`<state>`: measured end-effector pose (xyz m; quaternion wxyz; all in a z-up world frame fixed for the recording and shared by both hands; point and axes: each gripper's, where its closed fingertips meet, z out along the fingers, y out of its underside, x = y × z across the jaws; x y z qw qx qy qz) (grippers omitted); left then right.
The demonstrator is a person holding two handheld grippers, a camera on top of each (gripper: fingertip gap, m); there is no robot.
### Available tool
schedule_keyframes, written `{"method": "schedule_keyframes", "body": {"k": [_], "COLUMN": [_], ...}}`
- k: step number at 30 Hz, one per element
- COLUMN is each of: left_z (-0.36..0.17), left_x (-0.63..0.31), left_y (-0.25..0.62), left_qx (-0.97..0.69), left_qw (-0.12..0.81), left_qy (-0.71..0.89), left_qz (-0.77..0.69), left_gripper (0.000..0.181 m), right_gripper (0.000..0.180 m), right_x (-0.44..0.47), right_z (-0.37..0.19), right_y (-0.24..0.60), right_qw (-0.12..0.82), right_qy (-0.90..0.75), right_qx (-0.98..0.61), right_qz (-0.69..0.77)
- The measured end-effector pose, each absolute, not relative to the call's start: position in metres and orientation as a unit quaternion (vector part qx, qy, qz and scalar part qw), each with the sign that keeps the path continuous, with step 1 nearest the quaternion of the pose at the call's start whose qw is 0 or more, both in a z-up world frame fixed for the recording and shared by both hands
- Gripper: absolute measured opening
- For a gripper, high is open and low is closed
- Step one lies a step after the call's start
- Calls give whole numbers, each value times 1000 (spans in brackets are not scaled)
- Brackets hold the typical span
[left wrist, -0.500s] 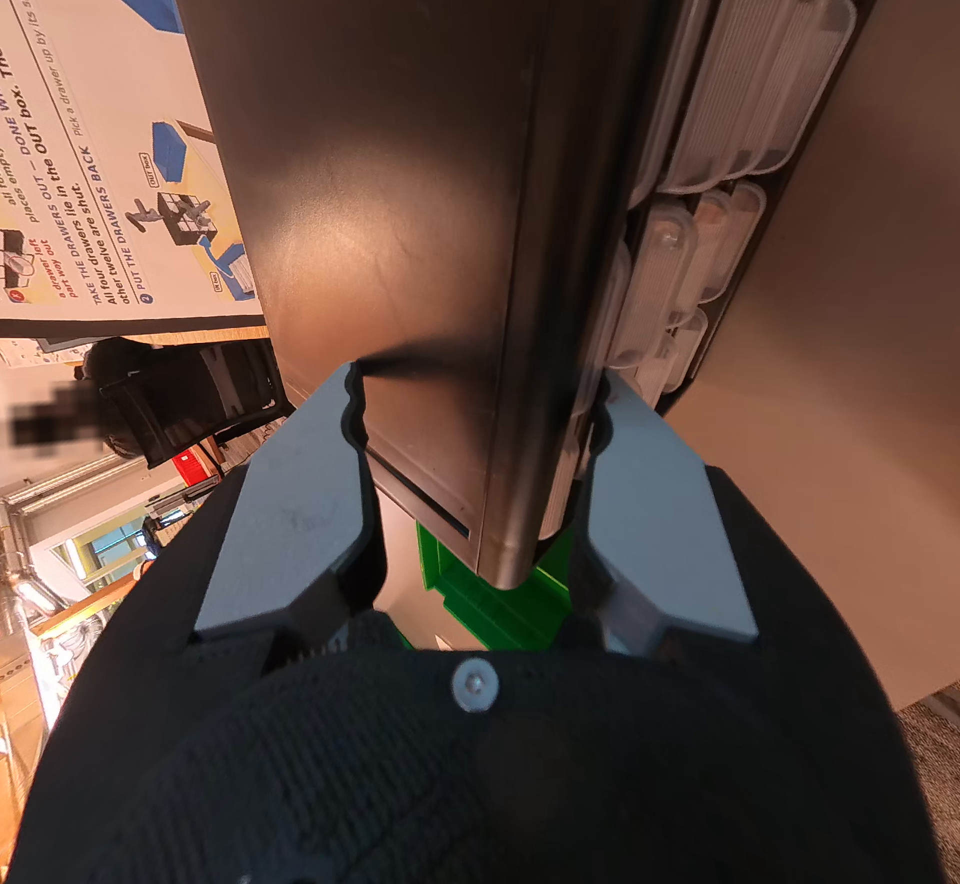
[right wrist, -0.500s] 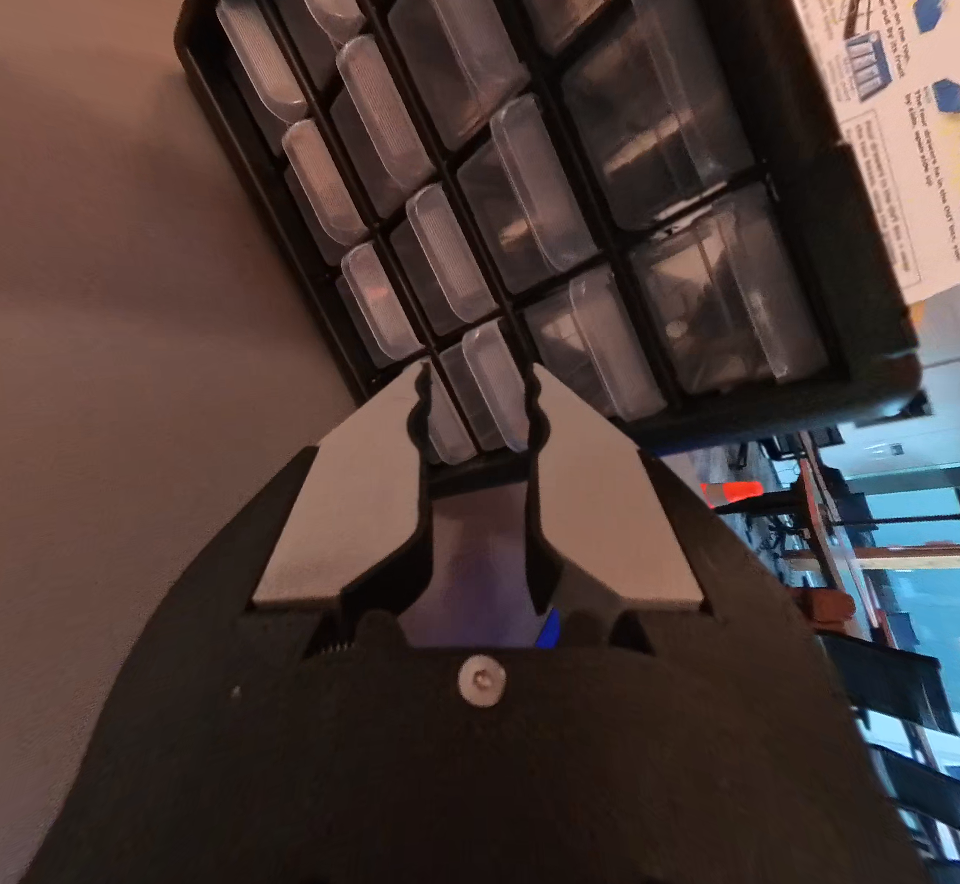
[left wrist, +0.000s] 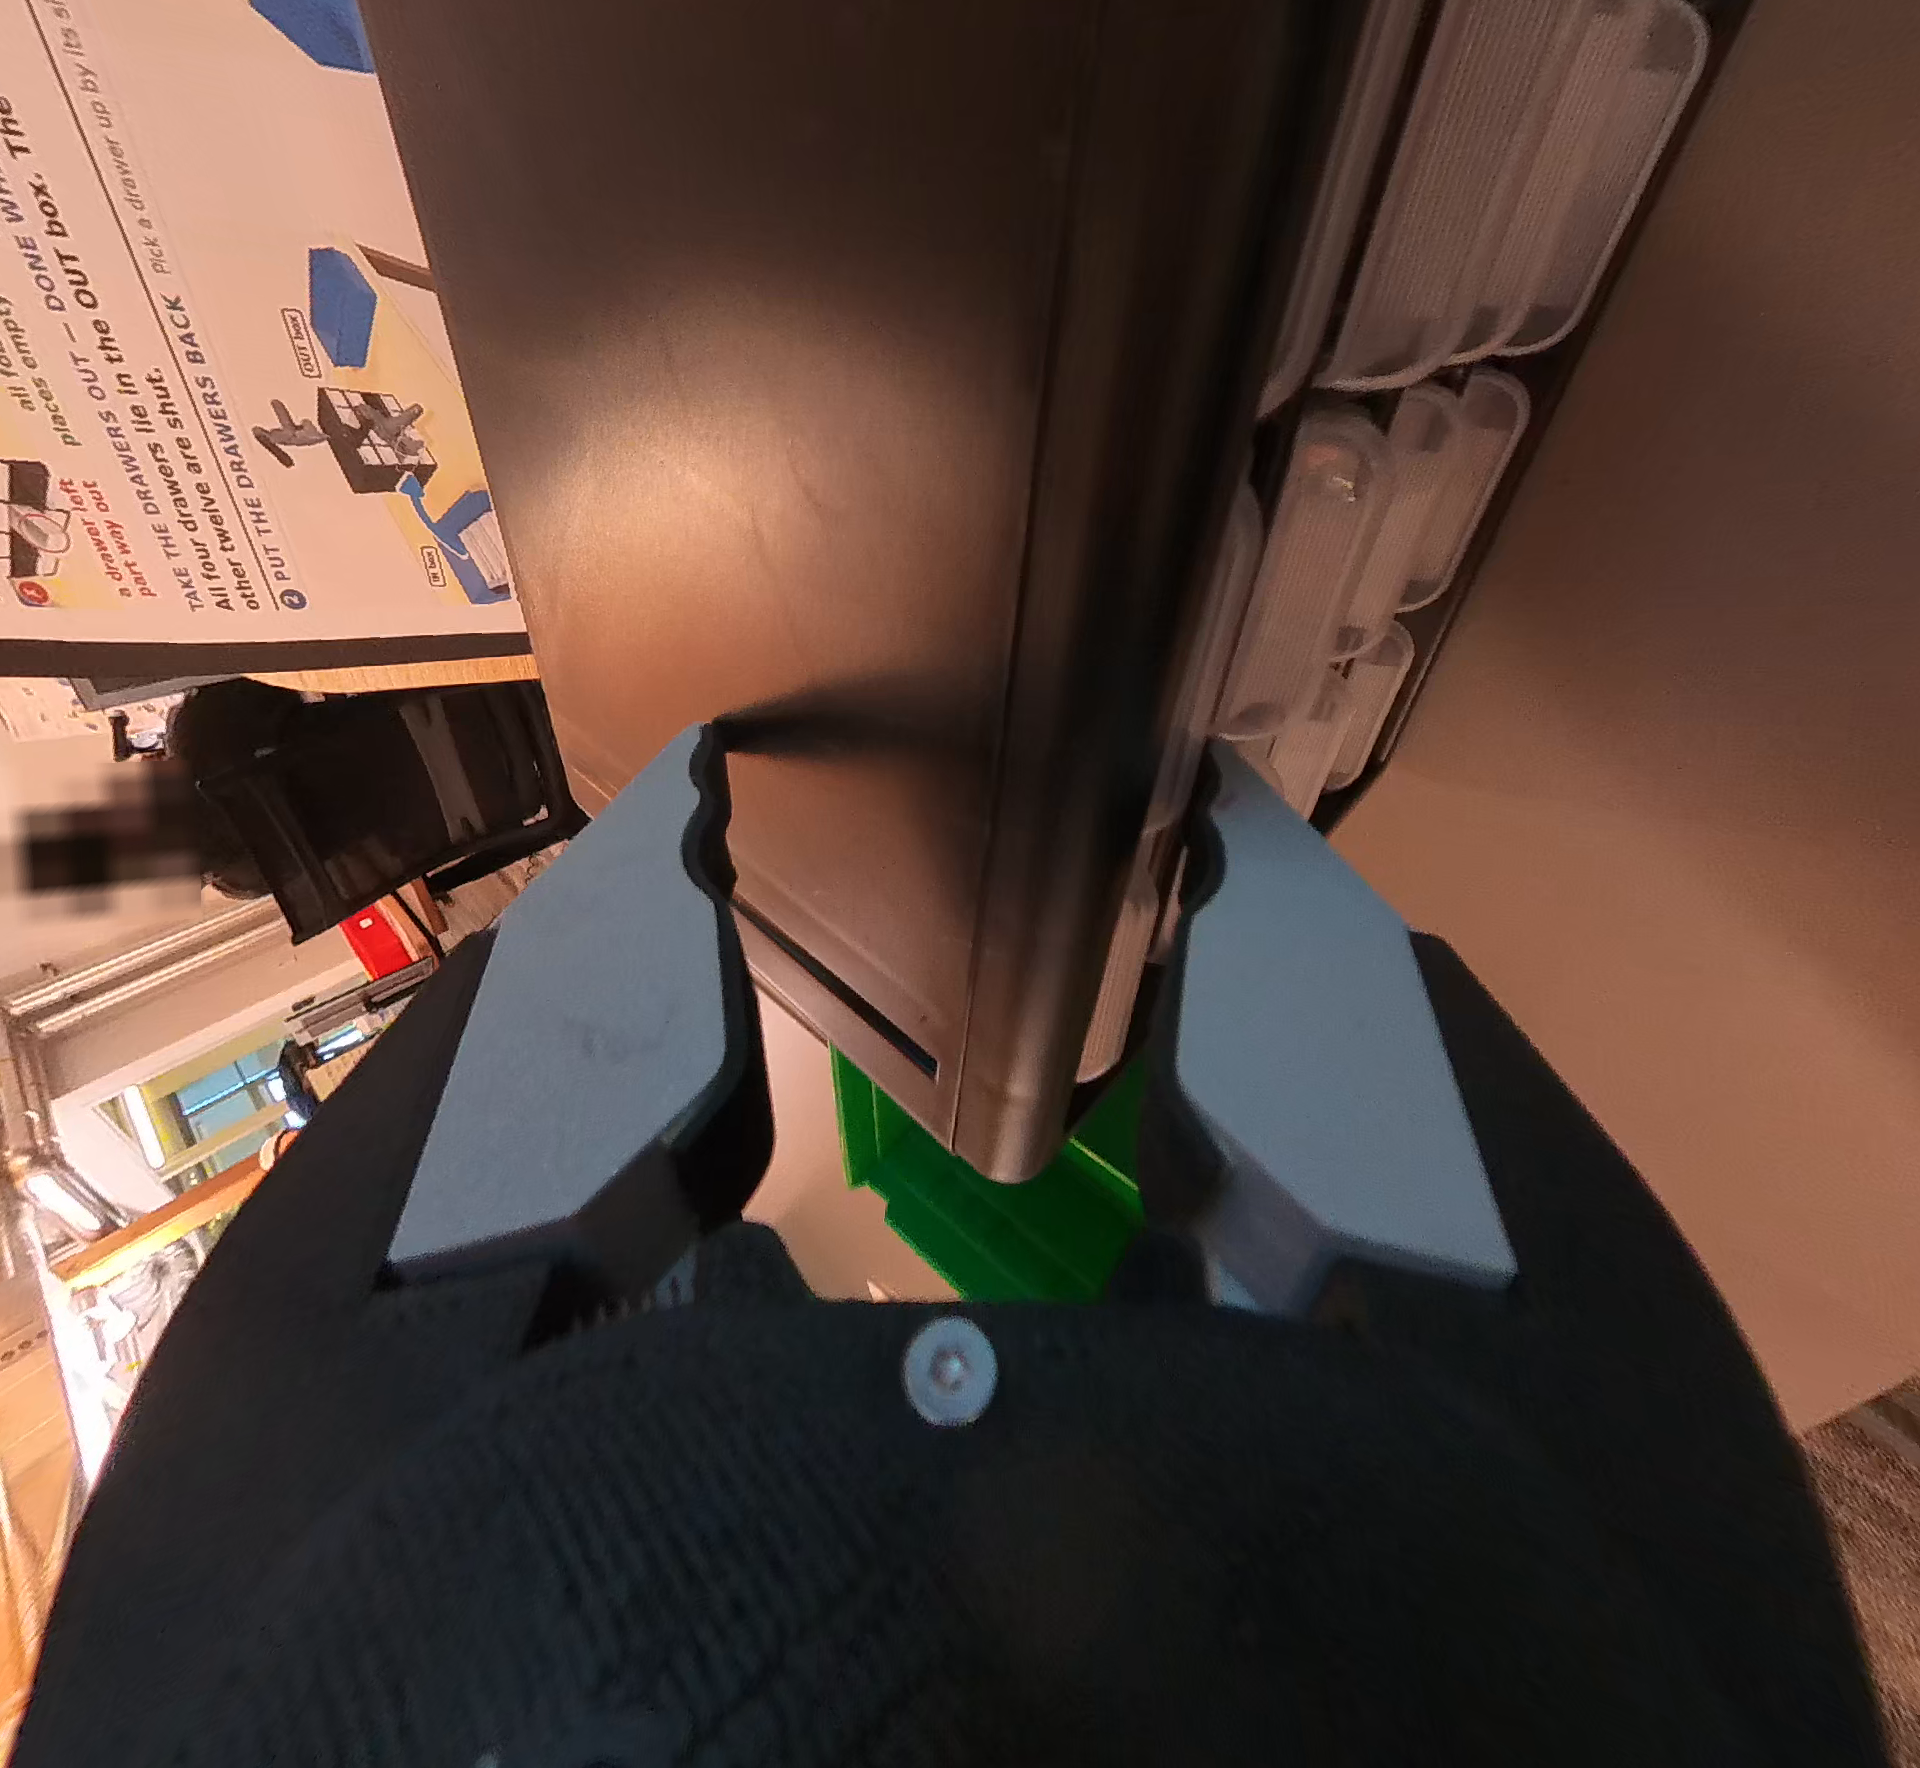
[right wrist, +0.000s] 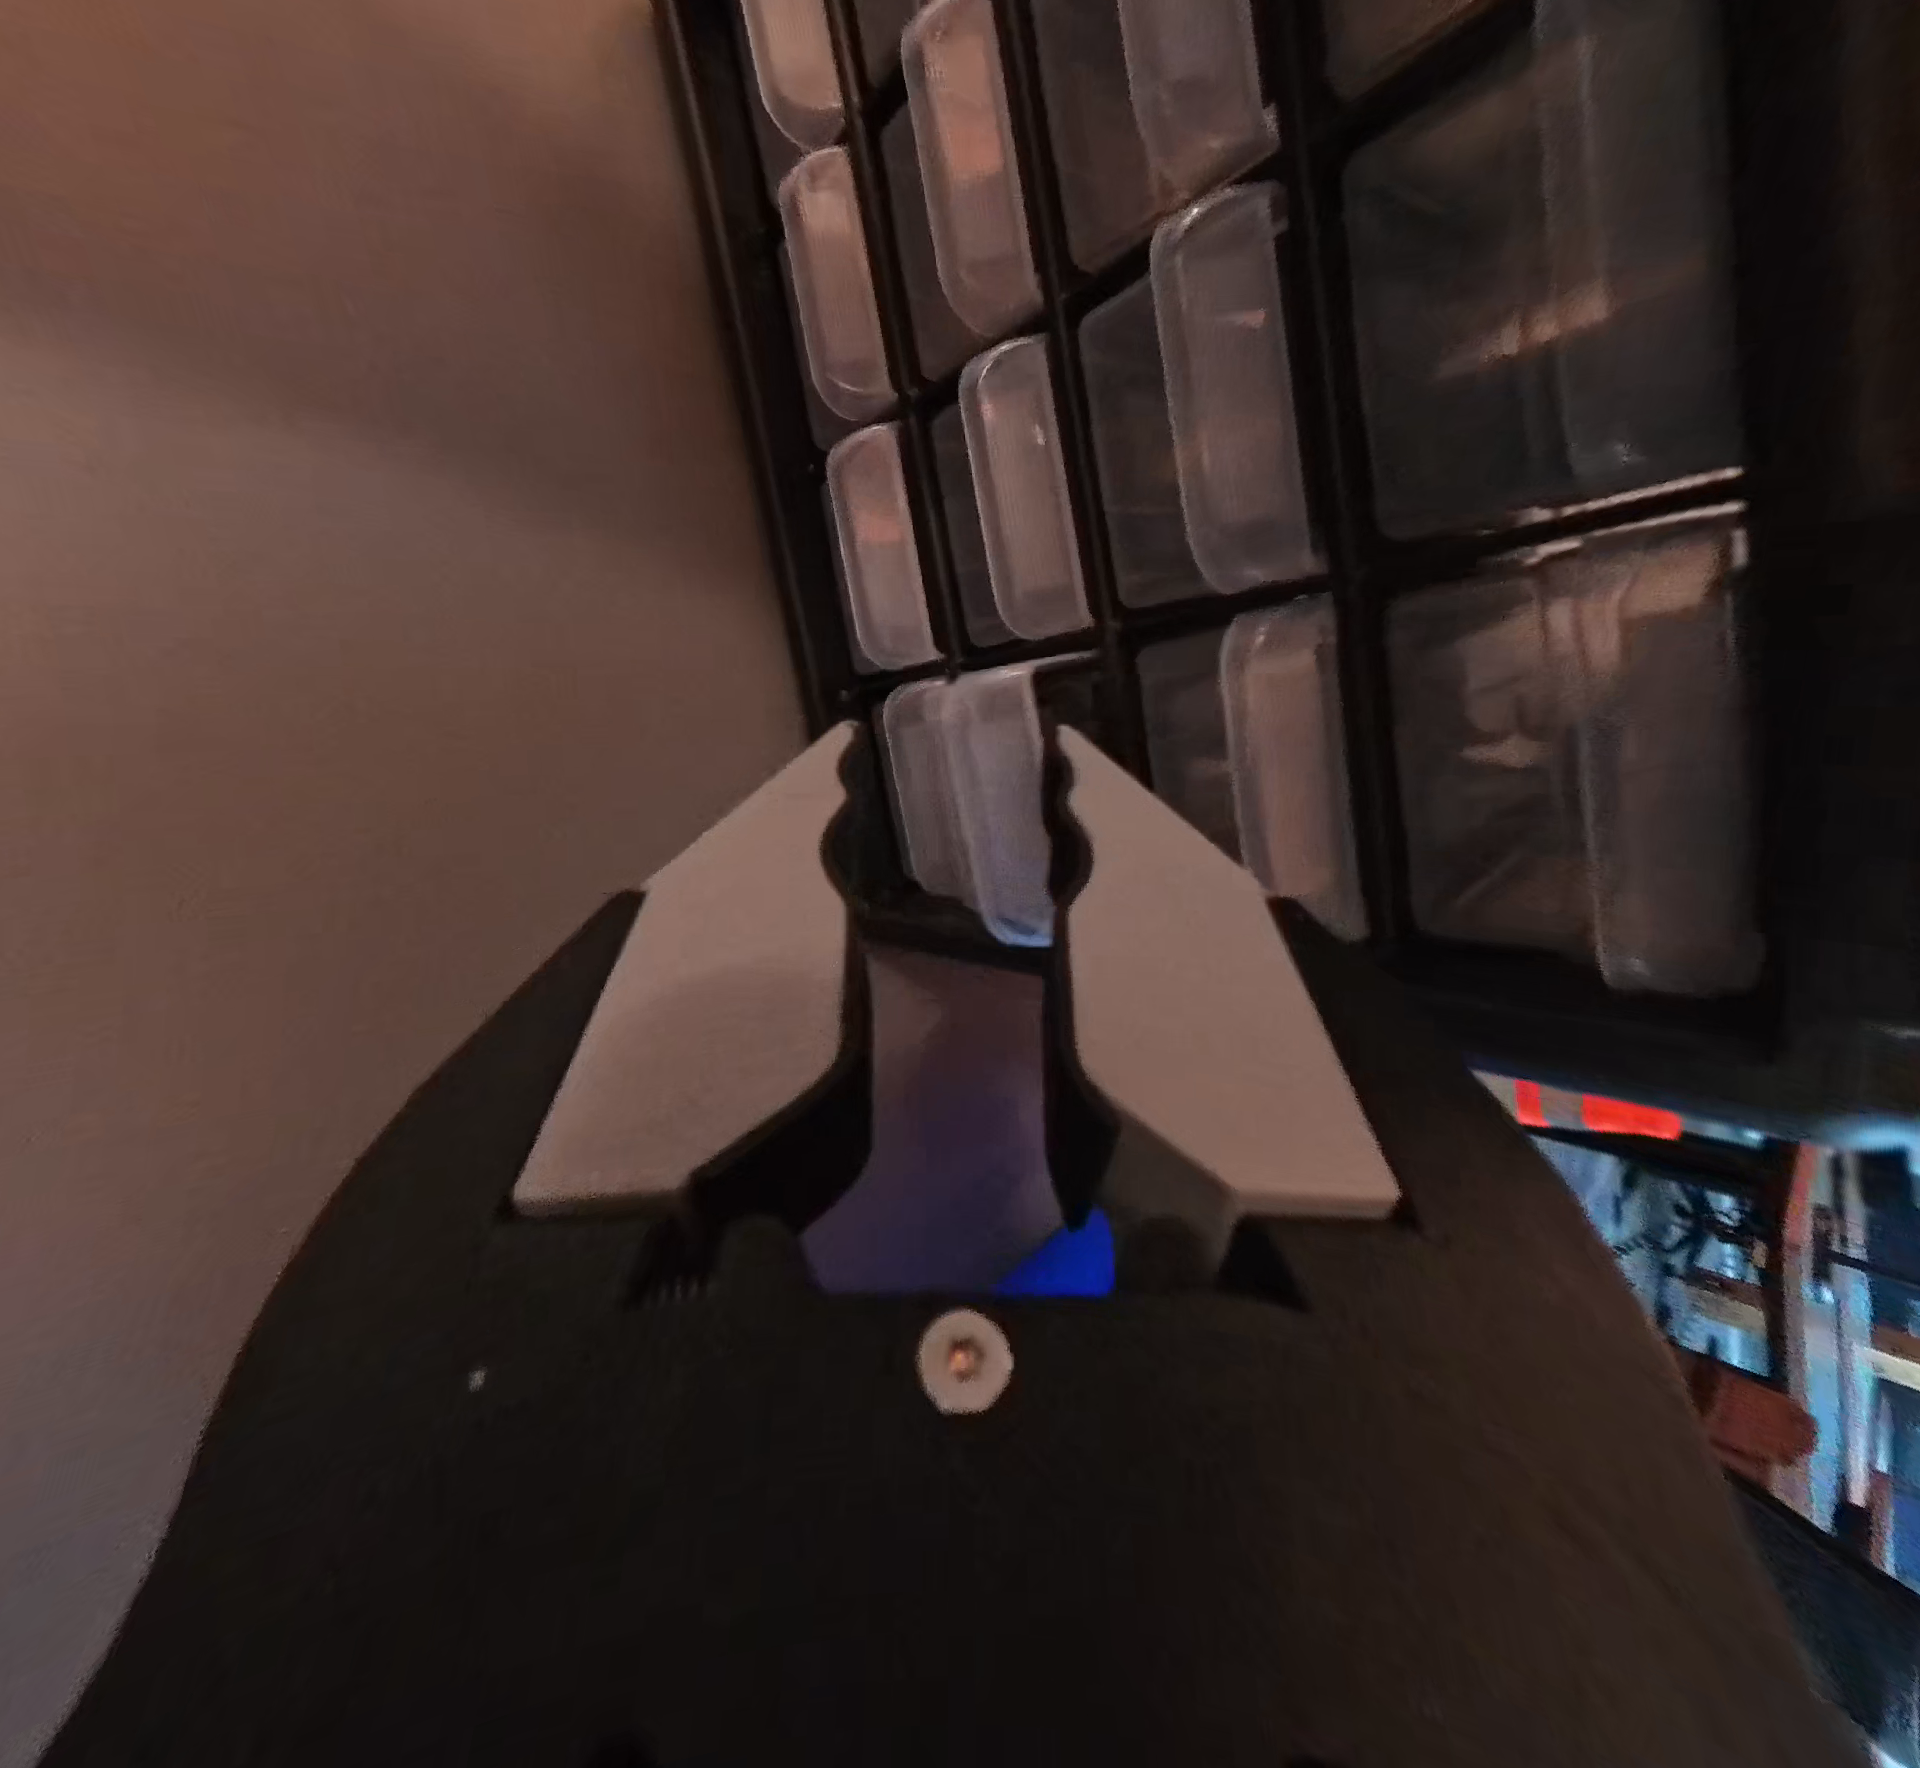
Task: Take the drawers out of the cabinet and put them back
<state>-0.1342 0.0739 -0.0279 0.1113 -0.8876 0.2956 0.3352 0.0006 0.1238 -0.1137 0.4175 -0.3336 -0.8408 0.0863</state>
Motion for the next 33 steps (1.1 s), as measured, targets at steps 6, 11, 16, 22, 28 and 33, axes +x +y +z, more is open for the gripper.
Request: {"method": "schedule_keyframes", "body": {"k": [6, 11, 16, 22, 28, 33], "left_z": [-28, -28, -28, -28, -28, -28], "left_x": [-134, -134, -134, -134, -134, -134], "left_y": [74, 74, 74, 74, 74, 74], "left_qx": [-887, -887, -887, -887, -887, -887], "left_qw": [117, 118, 118, 118, 127, 130], "left_qy": [295, 295, 296, 296, 297, 297], "left_qz": [334, 334, 333, 334, 331, 331], "left_gripper": [87, 87, 87, 87, 87, 87], "right_gripper": [42, 19, 29, 17, 16, 15], "right_x": [3, 13, 11, 35, 85, 132], "right_z": [-138, -141, -149, -147, -138, -100], "right_y": [143, 133, 141, 119, 79, 16], "right_qw": [373, 345, 329, 263, 209, 80], "right_qy": [-862, -872, -877, -904, -931, -935], "right_qx": [-343, -348, -347, -336, -298, -292], "right_qz": [2, -7, -33, -30, 15, 186]}}
